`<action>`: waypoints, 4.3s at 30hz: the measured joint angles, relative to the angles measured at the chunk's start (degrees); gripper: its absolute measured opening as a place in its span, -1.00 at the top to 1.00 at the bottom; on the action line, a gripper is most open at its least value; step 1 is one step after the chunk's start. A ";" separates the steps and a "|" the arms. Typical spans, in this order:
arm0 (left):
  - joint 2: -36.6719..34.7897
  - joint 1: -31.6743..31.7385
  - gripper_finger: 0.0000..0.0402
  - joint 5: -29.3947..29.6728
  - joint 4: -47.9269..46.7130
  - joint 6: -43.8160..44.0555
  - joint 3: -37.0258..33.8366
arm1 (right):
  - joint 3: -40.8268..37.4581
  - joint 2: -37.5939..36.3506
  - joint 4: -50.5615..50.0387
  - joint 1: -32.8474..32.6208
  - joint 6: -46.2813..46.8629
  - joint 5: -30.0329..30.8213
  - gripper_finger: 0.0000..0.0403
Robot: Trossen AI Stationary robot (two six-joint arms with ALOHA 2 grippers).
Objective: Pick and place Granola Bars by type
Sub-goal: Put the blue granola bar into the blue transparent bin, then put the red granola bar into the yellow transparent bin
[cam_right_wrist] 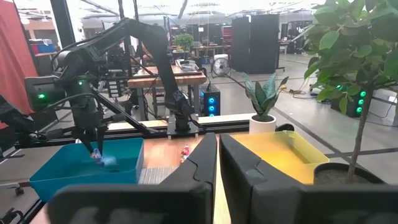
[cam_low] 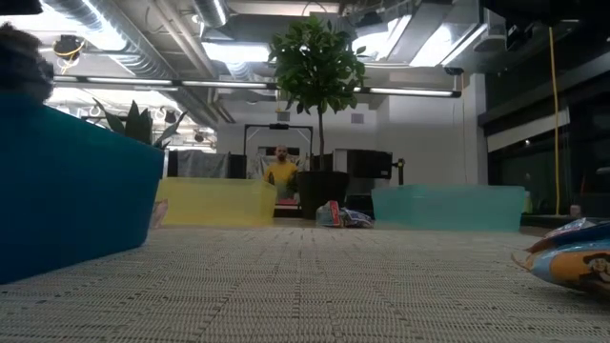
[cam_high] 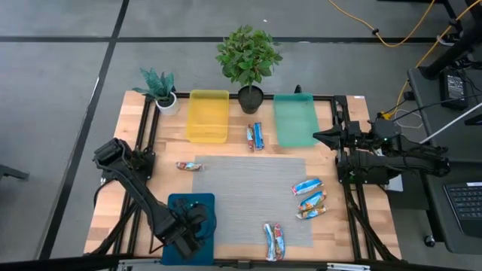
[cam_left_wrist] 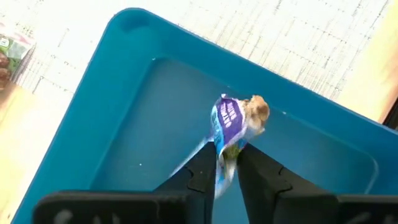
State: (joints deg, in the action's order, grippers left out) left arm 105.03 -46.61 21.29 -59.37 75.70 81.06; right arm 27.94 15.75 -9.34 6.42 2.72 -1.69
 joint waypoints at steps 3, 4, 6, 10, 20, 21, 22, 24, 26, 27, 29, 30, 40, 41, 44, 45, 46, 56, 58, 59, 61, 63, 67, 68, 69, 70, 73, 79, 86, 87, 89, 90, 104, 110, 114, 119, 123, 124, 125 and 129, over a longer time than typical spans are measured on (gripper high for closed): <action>0.00 -0.03 0.61 0.03 0.00 0.02 0.00 | 0.00 0.00 0.00 0.00 0.00 0.00 0.88; 0.00 -0.04 0.59 0.03 0.00 0.05 0.00 | -0.02 0.00 0.00 0.00 0.00 0.00 0.88; -0.02 -0.04 0.54 0.01 -0.01 0.09 0.00 | 0.00 0.00 0.02 0.00 0.00 -0.02 0.88; -0.11 0.25 0.44 -1.84 -1.05 0.03 0.04 | 0.00 0.00 0.02 0.00 0.00 -0.02 0.88; -3.96 1.23 0.36 -0.27 -16.09 0.30 5.98 | 0.00 0.00 0.00 0.00 -0.05 0.01 0.88; -4.80 1.67 0.36 0.19 -18.09 0.60 6.50 | -0.01 0.00 0.00 0.00 -0.07 0.02 0.88; -5.62 2.12 0.36 0.78 -19.93 0.98 6.83 | -0.01 0.00 0.00 0.00 -0.09 0.02 0.88; -7.46 3.18 0.36 1.79 -23.19 1.64 7.10 | 0.00 0.00 0.00 0.00 -0.11 0.04 0.88; -9.55 4.47 0.36 2.13 -25.84 1.99 7.13 | 0.00 -0.02 0.00 0.00 -0.42 0.05 0.88; -10.48 5.21 0.36 2.17 -27.14 2.05 7.15 | 0.00 0.00 0.02 0.00 -0.54 0.04 0.88; -12.31 6.97 0.36 2.48 -29.10 1.75 7.15 | 0.00 0.00 0.02 0.00 -1.45 0.07 0.88; -13.20 7.92 0.36 2.84 -29.82 1.22 7.15 | -0.01 -0.01 0.02 0.00 -1.71 0.07 0.88; -19.57 18.30 0.34 4.81 -30.63 -8.40 6.95 | -0.01 0.00 0.39 0.00 -3.30 0.10 0.88; -19.79 19.19 0.33 4.79 -30.53 -9.40 6.95 | -0.02 0.00 0.39 0.00 -3.36 0.11 0.88; -19.87 21.67 0.24 4.77 -30.43 -11.90 6.91 | -0.02 -0.01 0.38 0.00 -4.88 0.11 0.88; -19.87 22.45 0.21 4.79 -30.41 -12.62 6.91 | -0.02 0.00 0.37 0.00 -5.91 0.11 0.88; -19.87 23.20 0.17 4.83 -30.42 -13.26 6.91 | 0.00 -0.01 0.37 0.00 -6.88 0.13 0.88; -20.45 30.58 -0.20 0.64 -26.68 -27.62 -0.11 | -0.01 -0.02 0.97 0.00 -9.05 6.31 0.88; -21.17 31.80 -0.21 -2.85 -22.70 -33.07 -3.29 | -0.02 -0.02 0.98 0.00 -9.05 8.23 0.88; -21.72 32.29 -0.21 -3.69 -20.34 -35.31 -4.98 | -0.02 -0.02 1.00 0.00 -9.03 9.05 0.88; -22.52 32.85 -0.22 -3.82 -16.33 -38.13 -8.27 | -0.02 -0.02 1.05 0.00 -8.96 10.02 0.88; -23.14 33.59 -0.22 -3.86 -13.39 -40.63 -11.26 | -0.02 -0.02 1.54 0.00 -8.81 10.24 0.88; -24.54 35.38 -0.22 -4.75 -8.23 -44.63 -16.36 | -0.02 -0.02 1.88 0.00 -6.17 10.62 0.88; -24.75 35.79 -0.22 -5.22 -6.92 -45.71 -17.55 | -0.02 -0.02 1.90 0.00 -5.84 10.95 0.88; -25.00 36.30 -0.22 -5.70 -5.63 -46.82 -18.68 | -0.02 -0.02 1.87 0.00 -5.70 11.10 0.88; -25.27 36.77 -0.22 -6.20 -4.17 -48.04 -19.91 | -0.02 -0.02 1.85 0.00 -5.65 11.13 0.88; -25.76 38.38 -0.22 -7.68 0.22 -51.40 -23.73 | -0.02 -0.02 1.85 0.00 -5.76 11.15 0.88; -25.83 42.11 -0.22 -13.78 7.51 -55.94 -29.77 | -0.02 -0.02 1.79 0.00 -5.33 11.21 0.88; -25.86 44.65 -0.22 -13.87 12.82 -59.66 -33.81 | -0.02 -0.02 1.53 0.00 -4.24 11.28 0.88; -25.84 44.78 -0.22 -14.02 13.67 -60.24 -34.34 | -0.02 -0.02 1.56 0.00 -4.22 11.28 0.88; -25.83 44.89 -0.22 -14.97 15.91 -61.56 -35.52 | -0.02 -0.02 1.57 0.00 -4.24 11.28 0.88; -25.82 44.89 -0.22 -15.64 16.97 -61.86 -36.15 | -0.02 -0.02 1.58 0.00 -4.24 11.28 0.88; -25.77 44.85 -0.22 -16.54 23.94 -60.87 -42.09 | -0.02 -0.02 1.62 0.00 -4.52 11.26 0.88; -25.77 44.85 -0.18 -16.48 25.00 -60.00 -43.19 | -0.02 -0.02 1.62 0.00 -4.50 11.25 0.88; -25.77 44.85 -0.06 -16.32 24.99 -59.98 -43.19 | -0.02 -0.02 1.62 0.00 -4.63 11.23 0.88; -25.02 44.85 0.14 -16.58 24.92 -59.98 -43.19 | -0.02 -0.02 1.59 0.00 -4.70 11.23 0.88; -23.36 44.85 0.30 -18.85 25.37 -60.12 -43.19 | -0.02 -0.02 1.35 0.00 -4.70 11.21 0.88; -22.94 44.85 0.34 -19.34 25.64 -60.22 -43.19 | -0.02 -0.02 1.33 0.00 -4.70 11.21 0.88; -22.63 44.85 0.38 -19.53 25.78 -60.12 -43.19 | -0.02 -0.02 1.29 0.00 -4.72 11.21 0.88; -22.38 44.85 0.54 -19.62 26.83 -59.19 -43.19 | -0.02 -0.02 1.20 0.00 -4.72 11.21 0.88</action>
State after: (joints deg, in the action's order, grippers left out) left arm 82.65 -1.76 1.67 -32.54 16.51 37.87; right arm 27.92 15.73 -8.14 6.42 -2.00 9.52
